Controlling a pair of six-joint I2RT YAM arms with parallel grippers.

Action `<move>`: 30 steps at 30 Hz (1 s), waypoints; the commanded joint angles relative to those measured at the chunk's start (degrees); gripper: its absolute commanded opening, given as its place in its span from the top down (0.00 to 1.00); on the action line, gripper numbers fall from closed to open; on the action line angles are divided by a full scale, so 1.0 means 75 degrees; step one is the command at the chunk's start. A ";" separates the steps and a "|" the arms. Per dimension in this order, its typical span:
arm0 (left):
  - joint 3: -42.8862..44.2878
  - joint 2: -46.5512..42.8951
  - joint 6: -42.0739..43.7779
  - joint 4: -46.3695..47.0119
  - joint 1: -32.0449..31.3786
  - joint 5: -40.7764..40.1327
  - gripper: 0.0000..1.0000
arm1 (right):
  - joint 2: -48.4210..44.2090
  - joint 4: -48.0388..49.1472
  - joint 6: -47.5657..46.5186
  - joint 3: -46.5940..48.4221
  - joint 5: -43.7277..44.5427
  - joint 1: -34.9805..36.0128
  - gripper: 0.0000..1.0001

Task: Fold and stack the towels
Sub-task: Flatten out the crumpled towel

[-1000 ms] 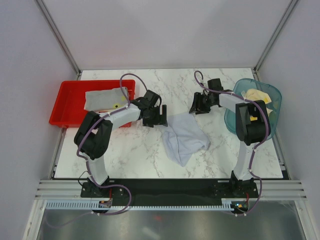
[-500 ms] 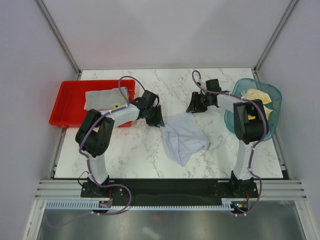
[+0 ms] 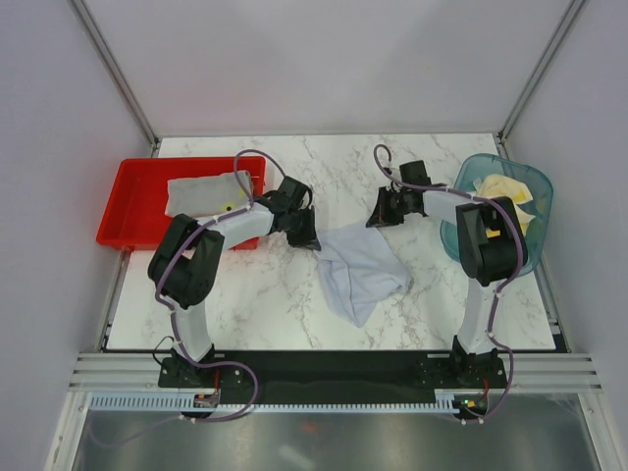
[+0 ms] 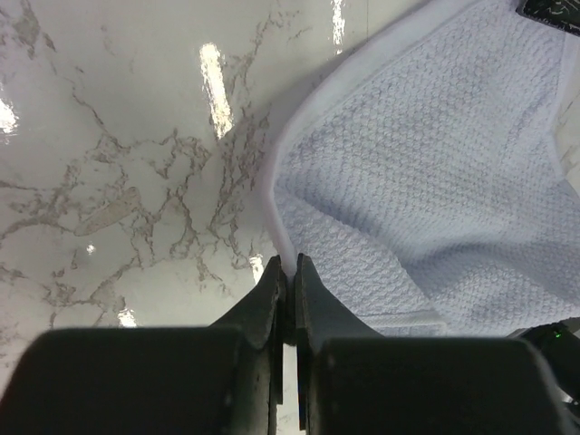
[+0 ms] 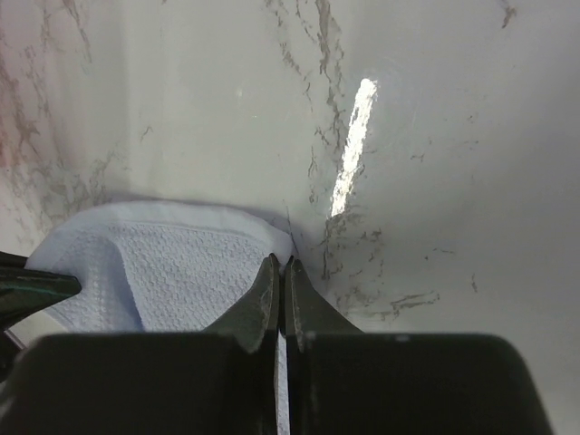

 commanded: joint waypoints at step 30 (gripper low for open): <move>0.3041 -0.6303 0.3148 -0.2638 -0.1242 0.0879 0.98 | -0.9902 0.0182 0.1642 0.0394 0.0464 0.0068 1.00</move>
